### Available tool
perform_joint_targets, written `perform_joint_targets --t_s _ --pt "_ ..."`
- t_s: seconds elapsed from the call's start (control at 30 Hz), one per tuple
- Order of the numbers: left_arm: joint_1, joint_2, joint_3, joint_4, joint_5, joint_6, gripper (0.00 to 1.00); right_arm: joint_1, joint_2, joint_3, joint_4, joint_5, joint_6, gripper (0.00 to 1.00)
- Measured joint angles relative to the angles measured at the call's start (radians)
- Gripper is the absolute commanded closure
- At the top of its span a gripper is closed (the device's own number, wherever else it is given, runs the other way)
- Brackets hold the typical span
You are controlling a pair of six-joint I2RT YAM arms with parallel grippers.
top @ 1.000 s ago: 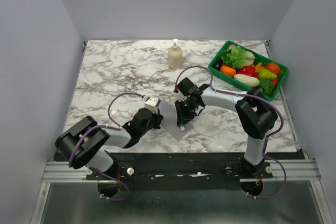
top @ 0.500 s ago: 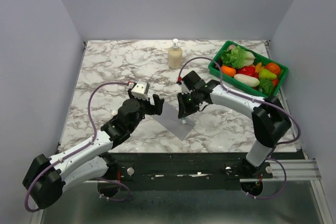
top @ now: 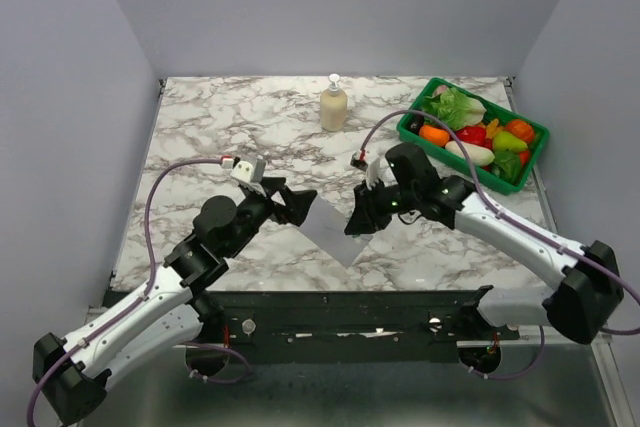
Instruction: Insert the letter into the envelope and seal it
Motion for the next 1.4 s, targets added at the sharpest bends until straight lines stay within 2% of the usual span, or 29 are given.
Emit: perform_joint_targets --t_s 0.13,0.27,0.3,0.4,0.47,0.67,0.77,1.0,1.17,1.4 --pt "0.0 -0.04 0.027 0.077 0.129 -0.074 0.01 0.0 -0.143 -0.046 0.072 -0.122 -0.04 0.99" --pt "0.0 -0.031 0.039 0.167 0.275 -0.135 0.17 0.0 -0.22 -0.047 0.16 -0.245 -0.048 0.99" --pt "0.0 -0.023 0.044 0.199 0.323 -0.152 0.26 0.0 -0.23 -0.047 0.181 -0.275 -0.046 0.99" --pt "0.0 0.013 0.047 0.304 0.428 -0.214 0.41 0.0 -0.25 -0.047 0.238 -0.357 -0.037 0.99" --pt "0.0 0.033 0.047 0.369 0.48 -0.255 0.45 0.0 -0.262 -0.047 0.262 -0.394 -0.029 0.99" --pt "0.0 0.094 0.047 0.556 0.613 -0.362 0.46 0.0 -0.293 -0.047 0.301 -0.454 -0.013 0.99" --pt "0.0 0.127 0.049 0.603 0.676 -0.391 0.5 0.0 -0.295 -0.047 0.306 -0.463 -0.011 0.99" --pt "-0.009 0.19 0.089 0.587 0.768 -0.394 0.53 0.0 -0.295 -0.045 0.307 -0.465 0.001 0.99" --pt "-0.024 0.193 0.098 0.567 0.778 -0.383 0.56 0.0 -0.295 -0.043 0.307 -0.465 0.003 0.99" --pt "-0.044 0.222 0.119 0.536 0.785 -0.362 0.56 0.0 -0.295 -0.043 0.303 -0.465 0.003 0.99"
